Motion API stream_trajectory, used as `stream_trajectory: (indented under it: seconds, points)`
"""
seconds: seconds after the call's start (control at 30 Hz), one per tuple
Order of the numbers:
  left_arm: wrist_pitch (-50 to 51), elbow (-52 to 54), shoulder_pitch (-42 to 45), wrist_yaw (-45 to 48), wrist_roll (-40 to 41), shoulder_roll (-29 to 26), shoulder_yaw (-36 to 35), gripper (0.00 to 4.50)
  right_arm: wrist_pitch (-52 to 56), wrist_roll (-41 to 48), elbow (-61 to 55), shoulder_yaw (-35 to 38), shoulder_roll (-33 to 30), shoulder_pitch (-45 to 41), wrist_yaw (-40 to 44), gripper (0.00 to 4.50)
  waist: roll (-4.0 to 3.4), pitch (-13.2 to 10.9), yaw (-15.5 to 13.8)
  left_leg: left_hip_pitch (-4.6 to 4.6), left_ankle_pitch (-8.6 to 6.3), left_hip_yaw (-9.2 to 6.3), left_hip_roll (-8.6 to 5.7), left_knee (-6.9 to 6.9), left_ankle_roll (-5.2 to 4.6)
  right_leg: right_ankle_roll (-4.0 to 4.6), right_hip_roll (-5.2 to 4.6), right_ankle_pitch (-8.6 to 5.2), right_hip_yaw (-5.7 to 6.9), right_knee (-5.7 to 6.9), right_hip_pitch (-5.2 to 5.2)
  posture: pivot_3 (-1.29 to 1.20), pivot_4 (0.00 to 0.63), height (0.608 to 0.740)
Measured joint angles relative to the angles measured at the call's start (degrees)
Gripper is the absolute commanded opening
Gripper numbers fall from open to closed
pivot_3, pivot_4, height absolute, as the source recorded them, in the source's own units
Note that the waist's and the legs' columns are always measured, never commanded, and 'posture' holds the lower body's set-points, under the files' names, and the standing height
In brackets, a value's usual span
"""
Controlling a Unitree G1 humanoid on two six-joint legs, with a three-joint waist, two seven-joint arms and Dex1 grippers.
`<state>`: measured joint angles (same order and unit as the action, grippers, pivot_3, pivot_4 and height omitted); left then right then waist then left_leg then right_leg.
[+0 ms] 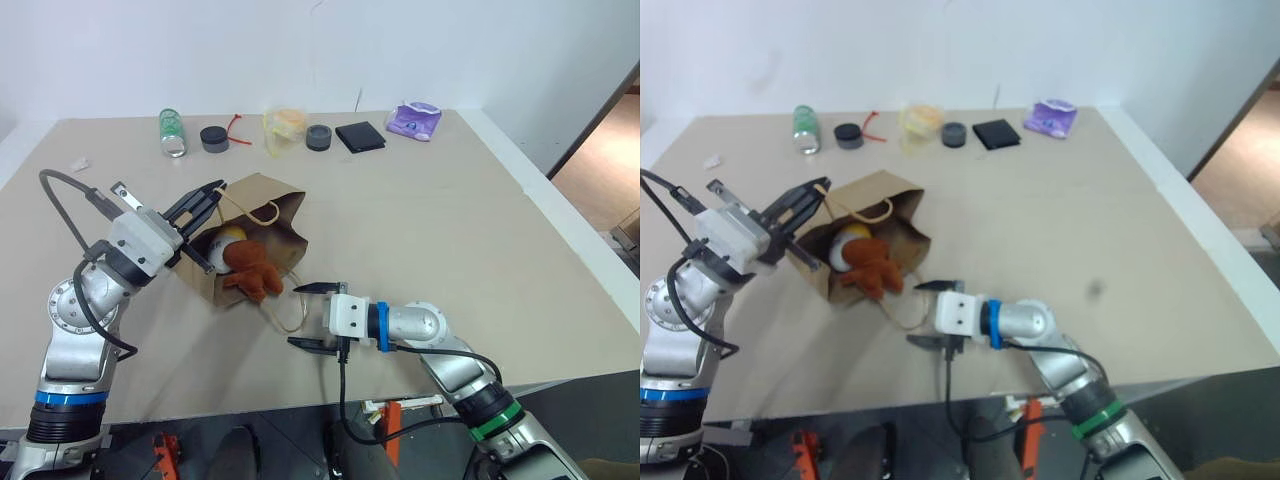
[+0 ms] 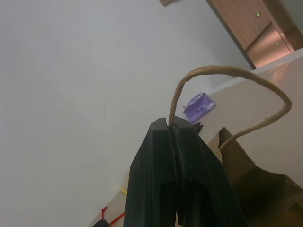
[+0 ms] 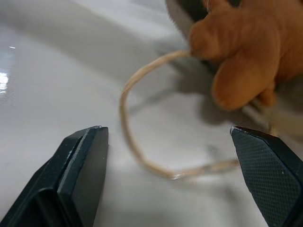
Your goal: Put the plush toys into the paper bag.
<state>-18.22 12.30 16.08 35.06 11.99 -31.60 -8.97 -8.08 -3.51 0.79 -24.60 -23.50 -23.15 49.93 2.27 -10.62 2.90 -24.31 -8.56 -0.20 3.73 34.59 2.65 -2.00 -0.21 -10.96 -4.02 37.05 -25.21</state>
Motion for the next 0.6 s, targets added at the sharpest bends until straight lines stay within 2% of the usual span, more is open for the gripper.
stream_trajectory:
  seconds: [0.07,0.13,0.3,0.47,0.6]
  points:
    - [0.0,0.0,0.0,0.1,0.0,0.0,0.0,0.0,-1.3,-1.0,1.0,-0.2,0.4,-0.2,-0.5,3.67,0.01,0.0,-0.1,0.03,0.0,0.0,0.0,0.0,0.0,0.0,0.0,0.0,0.0,0.0,0.04,0.0,0.15,0.74]
    - [0.1,0.0,0.0,0.2,0.0,0.0,0.0,0.0,-2.2,-1.7,2.0,-0.3,0.8,-0.2,-0.8,2.8,0.01,0.0,-0.1,0.04,0.01,0.0,0.0,0.02,0.0,0.0,-0.01,0.0,-0.01,0.0,0.05,0.0,0.15,0.74]
    - [0.6,0.0,0.0,0.2,0.0,0.0,0.0,0.0,-3.1,-2.4,3.3,-0.2,0.3,0.1,-1.2,0.1,0.01,0.0,-0.2,0.03,0.01,0.0,-0.01,0.07,0.01,0.0,-0.02,0.0,-0.02,0.0,0.08,0.0,0.15,0.74]
    - [0.7,0.0,0.0,0.2,0.0,0.0,0.0,0.0,-7.4,-2.3,3.6,2.4,-1.9,0.8,-2.4,0.04,0.01,0.0,-0.2,0.02,0.0,0.0,-0.01,0.04,0.02,0.0,-0.01,0.0,-0.02,0.0,0.05,0.0,0.15,0.74]
    - [1.2,-0.4,0.5,-0.4,0.4,0.0,-0.3,0.0,-14.6,-2.4,5.5,7.4,-2.1,-0.5,-7.6,0.04,0.01,0.0,-0.2,0.0,0.0,0.0,-0.01,0.02,0.02,0.0,0.0,0.0,-0.02,0.0,0.02,0.0,0.15,0.74]
